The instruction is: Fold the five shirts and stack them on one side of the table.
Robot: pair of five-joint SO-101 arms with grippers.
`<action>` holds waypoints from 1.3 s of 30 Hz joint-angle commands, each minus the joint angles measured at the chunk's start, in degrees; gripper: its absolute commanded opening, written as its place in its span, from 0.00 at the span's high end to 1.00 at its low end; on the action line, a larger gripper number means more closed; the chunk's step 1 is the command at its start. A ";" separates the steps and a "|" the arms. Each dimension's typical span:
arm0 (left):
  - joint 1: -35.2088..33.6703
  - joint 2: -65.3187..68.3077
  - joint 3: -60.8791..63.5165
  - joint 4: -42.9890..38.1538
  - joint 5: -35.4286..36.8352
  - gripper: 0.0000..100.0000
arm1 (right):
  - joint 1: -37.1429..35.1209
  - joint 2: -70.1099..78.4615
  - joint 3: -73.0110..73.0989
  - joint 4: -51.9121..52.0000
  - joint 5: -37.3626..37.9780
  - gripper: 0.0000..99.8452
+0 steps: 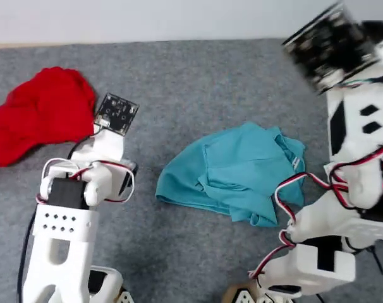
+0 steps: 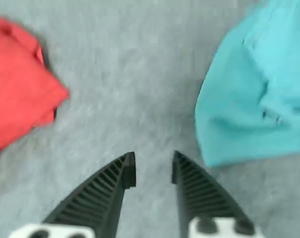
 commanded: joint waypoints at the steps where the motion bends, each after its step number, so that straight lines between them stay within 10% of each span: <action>1: 3.43 2.73 -0.92 -5.27 2.11 0.83 | 3.65 0.13 -1.14 2.33 -8.79 0.99; 13: 13.89 37.63 -24.48 -8.79 2.20 0.83 | 14.20 -7.43 22.51 2.33 -23.65 0.99; 39: 28.13 98.90 -91.82 15.30 -3.87 0.80 | 14.29 -31.43 79.82 1.71 -23.82 0.99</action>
